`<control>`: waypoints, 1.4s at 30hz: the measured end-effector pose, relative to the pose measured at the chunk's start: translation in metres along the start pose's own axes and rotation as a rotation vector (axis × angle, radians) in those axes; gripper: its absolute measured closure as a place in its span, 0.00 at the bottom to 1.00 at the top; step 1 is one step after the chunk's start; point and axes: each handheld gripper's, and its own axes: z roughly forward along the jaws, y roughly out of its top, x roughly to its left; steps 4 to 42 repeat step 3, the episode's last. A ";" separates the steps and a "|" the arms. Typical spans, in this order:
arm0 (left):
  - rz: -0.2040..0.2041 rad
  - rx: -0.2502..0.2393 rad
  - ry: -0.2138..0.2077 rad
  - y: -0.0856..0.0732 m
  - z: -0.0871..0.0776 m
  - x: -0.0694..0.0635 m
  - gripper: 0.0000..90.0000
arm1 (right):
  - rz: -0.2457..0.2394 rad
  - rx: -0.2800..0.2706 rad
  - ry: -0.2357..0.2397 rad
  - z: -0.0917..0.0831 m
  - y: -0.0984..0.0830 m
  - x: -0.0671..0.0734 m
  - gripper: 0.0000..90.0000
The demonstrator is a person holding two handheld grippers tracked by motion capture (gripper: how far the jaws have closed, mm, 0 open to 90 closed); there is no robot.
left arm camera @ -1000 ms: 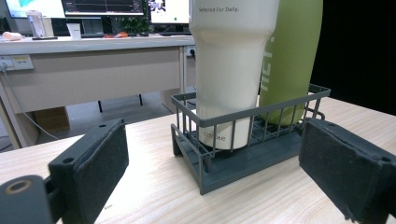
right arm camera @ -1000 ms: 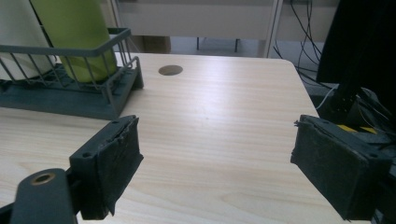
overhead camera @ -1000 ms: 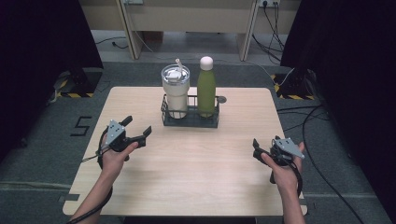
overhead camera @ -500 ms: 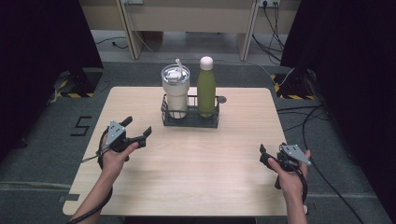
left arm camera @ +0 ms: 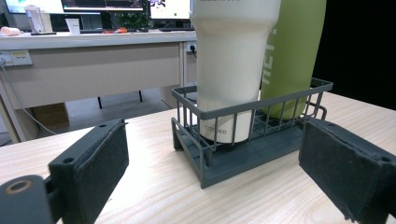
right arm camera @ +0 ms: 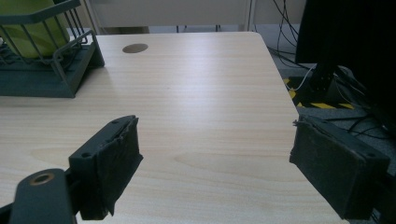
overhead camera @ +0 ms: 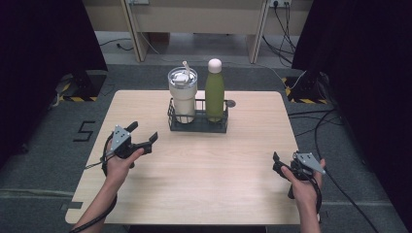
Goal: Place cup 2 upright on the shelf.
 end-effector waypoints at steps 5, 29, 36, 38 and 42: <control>0.001 -0.001 -0.001 0.001 0.000 0.000 0.09 | 0.000 0.000 0.003 0.000 0.000 0.000 0.17; 0.001 -0.001 -0.001 0.001 0.000 0.000 0.09 | 0.000 0.000 0.003 0.000 0.000 0.000 0.17; 0.001 -0.001 -0.001 0.001 0.000 0.000 0.09 | 0.000 0.000 0.003 0.000 0.000 0.000 0.17; 0.001 -0.001 -0.001 0.001 0.000 0.000 0.09 | 0.000 0.000 0.003 0.000 0.000 0.000 0.17; 0.001 -0.001 -0.001 0.001 0.000 0.000 0.09 | 0.000 0.000 0.003 0.000 0.000 0.000 0.17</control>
